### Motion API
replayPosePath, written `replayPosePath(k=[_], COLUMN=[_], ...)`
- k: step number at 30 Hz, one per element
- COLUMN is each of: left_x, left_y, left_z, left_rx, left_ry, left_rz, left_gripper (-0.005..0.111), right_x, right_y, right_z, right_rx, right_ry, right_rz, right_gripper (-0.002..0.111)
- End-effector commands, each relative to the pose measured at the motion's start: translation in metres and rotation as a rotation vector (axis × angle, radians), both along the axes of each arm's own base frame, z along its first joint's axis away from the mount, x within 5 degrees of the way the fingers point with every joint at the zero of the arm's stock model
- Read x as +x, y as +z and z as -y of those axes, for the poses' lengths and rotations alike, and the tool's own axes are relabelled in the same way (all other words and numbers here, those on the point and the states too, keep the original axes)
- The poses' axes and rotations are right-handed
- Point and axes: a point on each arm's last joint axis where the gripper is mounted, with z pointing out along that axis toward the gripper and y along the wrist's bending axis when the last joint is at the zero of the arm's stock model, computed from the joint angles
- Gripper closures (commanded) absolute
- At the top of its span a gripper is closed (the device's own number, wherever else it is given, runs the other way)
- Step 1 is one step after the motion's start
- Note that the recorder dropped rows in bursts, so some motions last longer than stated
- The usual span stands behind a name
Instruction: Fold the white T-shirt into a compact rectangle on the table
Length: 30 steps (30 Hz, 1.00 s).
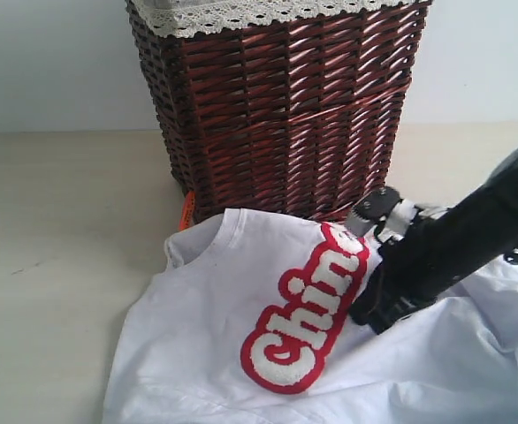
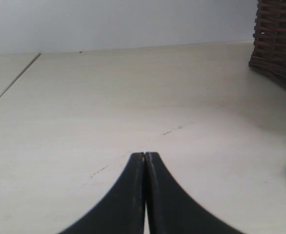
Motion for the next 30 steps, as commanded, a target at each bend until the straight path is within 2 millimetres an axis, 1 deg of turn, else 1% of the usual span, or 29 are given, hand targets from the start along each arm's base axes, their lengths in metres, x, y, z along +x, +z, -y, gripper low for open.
replayPosePath(k=[1,2,5,7,9,11,13,15,18,20,22,26,27,30], left_x=[0.000,0.000,0.000,0.000,0.000,0.000,0.000,0.000,0.000,0.000,0.000,0.000,0.000,0.000], left_y=[0.001,0.001,0.001,0.001,0.001,0.001,0.001,0.001,0.001,0.001,0.001,0.001,0.001,0.001], left_z=[0.000,0.000,0.000,0.000,0.000,0.000,0.000,0.000,0.000,0.000,0.000,0.000,0.000,0.000], left_rx=[-0.002,-0.002,-0.002,-0.002,-0.002,-0.002,-0.002,-0.002,-0.002,-0.002,-0.002,-0.002,-0.002,-0.002], left_ry=[0.000,0.000,0.000,0.000,0.000,0.000,0.000,0.000,0.000,0.000,0.000,0.000,0.000,0.000], left_rz=[0.014,0.014,0.014,0.014,0.014,0.014,0.014,0.014,0.014,0.014,0.014,0.014,0.014,0.014], left_gripper=[0.107,0.107,0.107,0.107,0.107,0.107,0.107,0.107,0.107,0.107,0.107,0.107,0.107,0.107], right_x=[-0.021,-0.025,-0.041,-0.042,-0.038,-0.034,-0.030,-0.023,-0.008,0.001,0.007,0.015,0.017,0.020], right_y=[0.003,0.005,0.013,0.017,0.023,0.034,0.045,0.048,0.044,0.040,0.039,0.030,0.027,0.014], right_z=[-0.043,-0.052,-0.080,-0.093,-0.097,-0.098,-0.092,-0.083,-0.064,-0.048,-0.034,-0.013,-0.010,-0.009], right_rx=[0.016,0.026,0.052,0.050,0.054,0.042,-0.027,-0.141,-0.350,-0.449,-0.488,-0.483,-0.483,-0.490], right_ry=[0.073,0.108,0.301,0.353,0.334,0.309,0.289,0.245,0.165,0.125,0.093,0.013,0.003,0.003], right_rz=[-0.112,-0.147,-0.229,-0.207,-0.195,-0.180,-0.113,-0.024,0.087,0.142,0.166,0.136,0.137,0.118], right_gripper=[0.108,0.108,0.108,0.108,0.108,0.108,0.108,0.108,0.108,0.108,0.108,0.108,0.108,0.108])
